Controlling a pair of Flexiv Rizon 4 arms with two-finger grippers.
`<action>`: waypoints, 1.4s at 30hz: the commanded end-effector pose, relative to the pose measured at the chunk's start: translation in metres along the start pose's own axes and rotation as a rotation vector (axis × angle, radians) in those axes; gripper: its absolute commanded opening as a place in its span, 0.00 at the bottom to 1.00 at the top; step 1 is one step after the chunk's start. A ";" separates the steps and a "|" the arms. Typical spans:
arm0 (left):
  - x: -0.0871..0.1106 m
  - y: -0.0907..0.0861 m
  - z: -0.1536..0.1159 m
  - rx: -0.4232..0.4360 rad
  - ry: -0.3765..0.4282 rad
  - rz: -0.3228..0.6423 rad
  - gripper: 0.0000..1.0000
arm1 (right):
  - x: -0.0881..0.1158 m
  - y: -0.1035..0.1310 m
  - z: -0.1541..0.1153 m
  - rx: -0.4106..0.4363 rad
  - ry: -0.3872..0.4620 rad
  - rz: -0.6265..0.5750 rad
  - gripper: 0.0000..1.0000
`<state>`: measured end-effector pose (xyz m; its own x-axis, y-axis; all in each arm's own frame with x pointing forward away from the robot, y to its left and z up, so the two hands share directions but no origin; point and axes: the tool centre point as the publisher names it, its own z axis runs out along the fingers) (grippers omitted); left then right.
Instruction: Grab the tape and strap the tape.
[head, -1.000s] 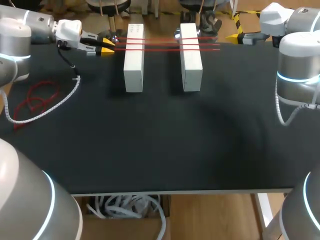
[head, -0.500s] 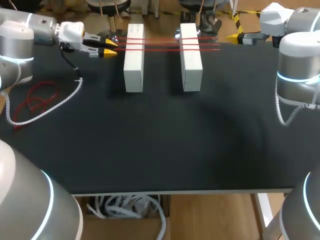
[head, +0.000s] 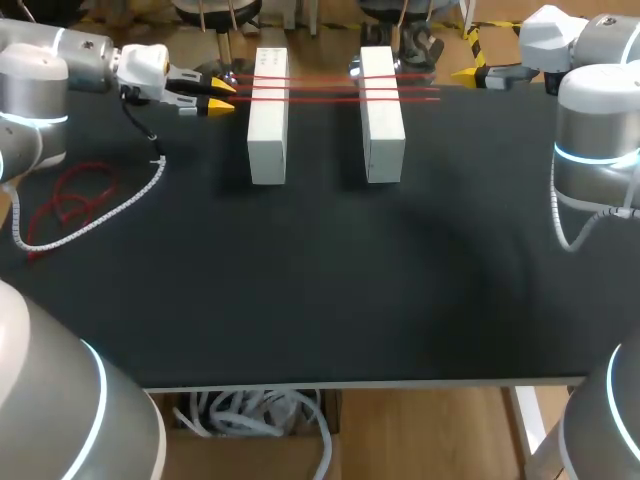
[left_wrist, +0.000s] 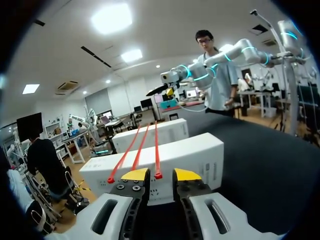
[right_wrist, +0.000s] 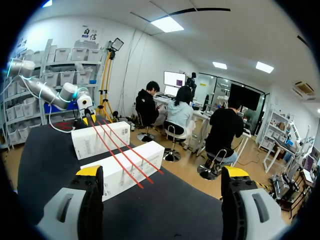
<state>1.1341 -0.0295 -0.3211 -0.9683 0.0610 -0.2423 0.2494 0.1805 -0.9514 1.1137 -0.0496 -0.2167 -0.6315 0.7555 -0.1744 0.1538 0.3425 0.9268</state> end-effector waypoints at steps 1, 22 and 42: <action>-0.002 0.002 -0.001 0.006 0.005 -0.002 0.22 | 0.000 0.000 0.000 0.003 0.001 0.000 1.00; 0.000 -0.017 0.004 0.126 0.008 0.026 0.00 | 0.000 0.000 0.000 0.003 0.001 0.000 1.00; 0.011 -0.122 0.016 0.305 0.008 -0.049 0.00 | 0.000 0.000 0.000 0.003 0.001 0.000 1.00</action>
<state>1.1040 -0.0639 -0.2277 -0.9747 0.0771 -0.2096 0.1935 -0.1770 -0.9650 1.1137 -0.0496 -0.2167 -0.6315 0.7555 -0.1744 0.1538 0.3425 0.9268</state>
